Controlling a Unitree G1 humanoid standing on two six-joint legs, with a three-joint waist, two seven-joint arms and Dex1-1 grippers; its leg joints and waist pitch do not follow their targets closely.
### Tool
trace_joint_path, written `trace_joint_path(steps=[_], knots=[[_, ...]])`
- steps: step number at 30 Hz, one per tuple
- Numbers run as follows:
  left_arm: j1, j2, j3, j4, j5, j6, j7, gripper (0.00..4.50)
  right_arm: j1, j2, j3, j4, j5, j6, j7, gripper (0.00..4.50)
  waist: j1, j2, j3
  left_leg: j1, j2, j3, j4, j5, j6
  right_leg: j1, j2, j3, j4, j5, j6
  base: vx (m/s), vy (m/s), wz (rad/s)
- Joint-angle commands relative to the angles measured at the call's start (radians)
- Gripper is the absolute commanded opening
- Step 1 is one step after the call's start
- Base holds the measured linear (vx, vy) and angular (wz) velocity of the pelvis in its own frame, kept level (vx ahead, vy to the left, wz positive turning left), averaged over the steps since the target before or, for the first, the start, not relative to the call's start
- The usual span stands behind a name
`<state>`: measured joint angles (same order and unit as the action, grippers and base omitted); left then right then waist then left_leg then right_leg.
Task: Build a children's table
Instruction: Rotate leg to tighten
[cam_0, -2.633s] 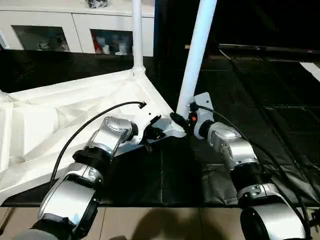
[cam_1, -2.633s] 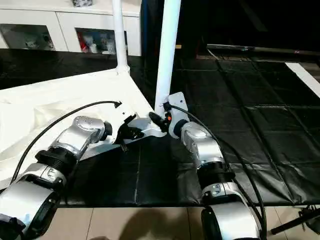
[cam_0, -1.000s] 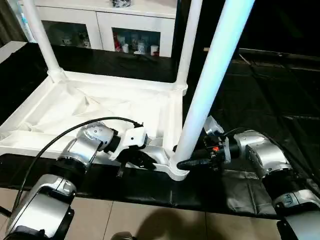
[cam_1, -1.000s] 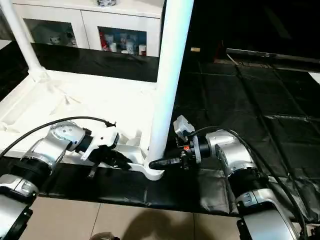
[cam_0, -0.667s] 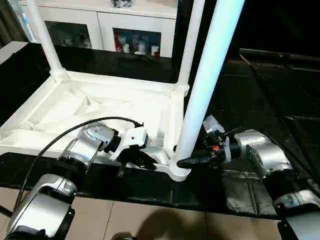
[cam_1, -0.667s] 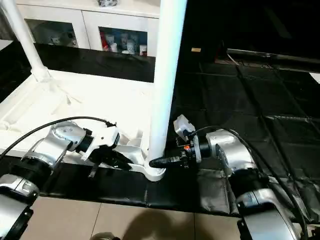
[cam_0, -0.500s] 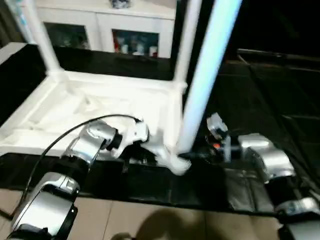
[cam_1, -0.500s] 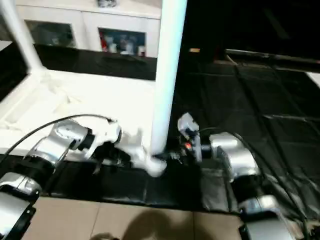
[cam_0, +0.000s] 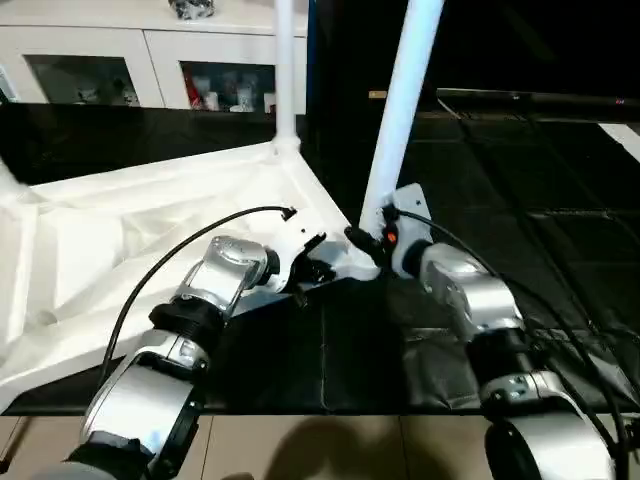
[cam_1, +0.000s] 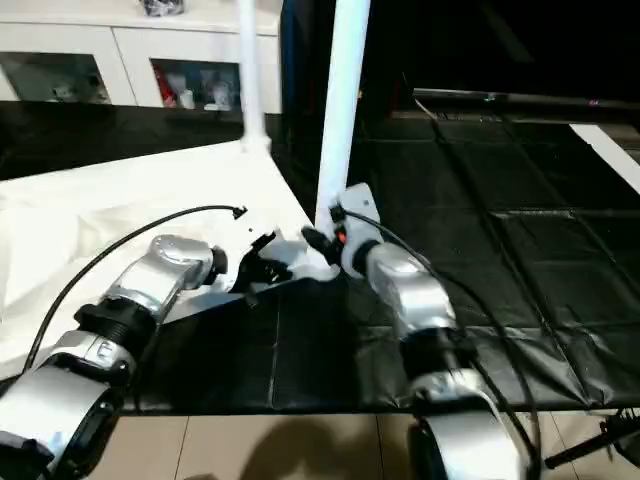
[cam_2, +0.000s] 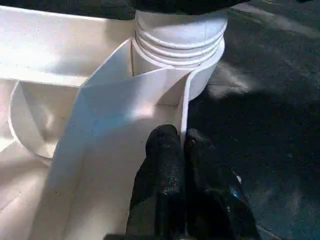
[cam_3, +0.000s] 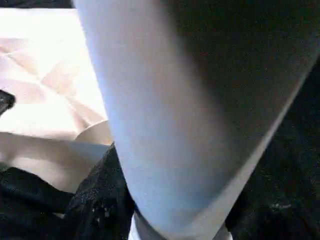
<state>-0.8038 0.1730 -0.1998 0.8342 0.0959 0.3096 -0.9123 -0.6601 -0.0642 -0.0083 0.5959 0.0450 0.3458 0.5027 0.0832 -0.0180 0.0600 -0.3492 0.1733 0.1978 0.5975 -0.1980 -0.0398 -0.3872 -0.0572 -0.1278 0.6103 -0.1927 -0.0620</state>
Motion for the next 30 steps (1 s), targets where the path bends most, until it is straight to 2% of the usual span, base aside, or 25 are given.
trace_joint_path(steps=[1, 2, 4, 5, 6, 12, 14, 15, 17, 21, 23, 24, 27, 30], knots=[[-0.036, -0.058, 0.022, -0.044, -0.038, -0.009, 0.052, 0.0, 0.004, 0.096, 0.086, 0.006, 0.038, 0.028, 0.083, 2.67, 0.004, 0.006, -0.074, 0.003, 0.073, -0.041, -0.061, -0.078, 0.058, 0.061, -0.126, 0.086, -0.079, -0.143, -0.156, 0.0, 0.0, 0.0], [-0.031, -0.051, 0.016, -0.047, -0.032, -0.015, 0.046, 0.0, 0.008, 0.091, 0.089, 0.001, 0.039, 0.021, 0.099, 2.66, 0.003, -0.001, -0.074, 0.003, 0.075, -0.041, -0.062, -0.079, 0.06, 0.061, -0.126, 0.086, -0.079, -0.144, -0.156, 0.0, 0.0, 0.0], [-0.021, -0.032, 0.003, -0.048, -0.023, -0.04, 0.031, 0.0, 0.023, 0.073, 0.096, -0.008, 0.037, 0.002, 0.123, 3.04, 0.003, 0.004, -0.072, 0.005, 0.075, -0.041, -0.063, -0.09, 0.059, 0.06, -0.128, 0.086, -0.082, -0.17, -0.153, 0.0, 0.0, 0.0], [-0.017, -0.024, 0.0, -0.048, -0.02, -0.059, 0.018, 0.0, 0.031, 0.061, 0.099, -0.01, 0.036, -0.009, 0.131, 3.04, 0.004, 0.004, -0.072, 0.004, 0.075, -0.041, -0.063, -0.091, 0.059, 0.06, -0.128, 0.086, -0.083, -0.175, -0.15, 0.0, 0.0, 0.0], [-0.014, -0.019, 0.002, -0.049, -0.024, -0.058, 0.007, 0.0, 0.037, 0.051, 0.1, -0.013, 0.037, -0.012, 0.142, 3.12, 0.004, -0.001, -0.071, 0.004, 0.074, -0.04, -0.062, -0.095, 0.06, 0.061, -0.129, 0.087, -0.083, -0.183, -0.146, 0.0, 0.0, 0.0], [0.009, 0.03, -0.009, -0.065, -0.042, -0.113, -0.113, 0.0, 0.081, -0.034, 0.113, -0.045, 0.047, -0.044, 0.279, 3.7, 0.009, -0.001, -0.071, 0.002, 0.075, -0.039, -0.061, -0.087, 0.08, 0.063, -0.129, 0.086, -0.081, -0.166, -0.143, 0.0, 0.0, 0.0], [0.035, 0.073, -0.041, -0.086, -0.049, -0.174, -0.239, 0.0, 0.1, -0.097, 0.114, -0.066, 0.075, -0.067, 0.411, 3.81, 0.012, 0.0, -0.07, 0.002, 0.074, -0.039, -0.062, -0.097, 0.08, 0.062, -0.129, 0.085, -0.087, -0.195, -0.135, 0.0, 0.0, 0.0], [0.035, 0.073, -0.041, -0.086, -0.049, -0.174, -0.239, 0.0, 0.1, -0.097, 0.114, -0.066, 0.075, -0.067, 0.411, 3.99, 0.015, 0.001, -0.07, 0.001, 0.077, -0.039, -0.062, -0.103, 0.08, 0.063, -0.128, 0.085, -0.085, -0.204, -0.131, 0.0, 0.0, 0.0], [0.056, 0.11, -0.072, -0.109, -0.053, -0.216, -0.354, 0.0, 0.108, -0.156, 0.119, -0.081, 0.097, -0.089, 0.538, 4.07, 0.019, 0.002, -0.072, 0.003, 0.08, -0.038, -0.061, -0.103, 0.08, 0.061, -0.125, 0.084, -0.082, -0.194, -0.133, 0.0, 0.0, 0.0], [0.07, 0.143, -0.103, -0.12, -0.041, -0.263, -0.432, 0.0, 0.103, -0.204, 0.12, -0.078, 0.111, -0.098, 0.629, 4.48, 0.03, 0.0, -0.072, 0.003, 0.082, -0.035, -0.06, -0.092, 0.084, 0.056, -0.126, 0.085, -0.078, -0.18, -0.142, 0.0, 0.0, 0.0], [0.077, 0.161, -0.121, -0.12, -0.03, -0.301, -0.467, 0.0, 0.096, -0.232, 0.127, -0.063, 0.108, -0.114, 0.668, 4.48, 0.04, -0.001, -0.071, 0.006, 0.082, -0.035, -0.06, -0.096, 0.079, 0.053, -0.126, 0.085, -0.08, -0.199, -0.135, 0.0, 0.0, 0.0], [0.079, 0.169, -0.127, -0.119, -0.028, -0.317, -0.484, 0.0, 0.093, -0.247, 0.134, -0.054, 0.106, -0.13, 0.698, 4.48, 0.043, -0.006, -0.071, 0.007, 0.083, -0.034, -0.061, -0.091, 0.075, 0.053, -0.126, 0.085, -0.08, -0.205, -0.13, 0.0, 0.0, 0.0], [0.084, 0.184, -0.135, -0.125, -0.032, -0.337, -0.518, 0.0, 0.092, -0.275, 0.152, -0.056, 0.113, -0.147, 0.77, 4.48, 0.055, -0.002, -0.071, 0.009, 0.086, -0.034, -0.061, -0.097, 0.07, 0.049, -0.127, 0.086, -0.08, -0.217, -0.124, 0.0, 0.0, 0.0], [0.096, 0.201, -0.138, -0.137, -0.043, -0.353, -0.562, 0.0, 0.097, -0.296, 0.172, -0.081, 0.133, -0.141, 0.85, 4.48, 0.056, -0.003, -0.072, 0.005, 0.086, -0.036, -0.061, -0.094, 0.072, 0.053, -0.127, 0.084, -0.077, -0.203, -0.128, 0.0, 0.0, 0.0]])
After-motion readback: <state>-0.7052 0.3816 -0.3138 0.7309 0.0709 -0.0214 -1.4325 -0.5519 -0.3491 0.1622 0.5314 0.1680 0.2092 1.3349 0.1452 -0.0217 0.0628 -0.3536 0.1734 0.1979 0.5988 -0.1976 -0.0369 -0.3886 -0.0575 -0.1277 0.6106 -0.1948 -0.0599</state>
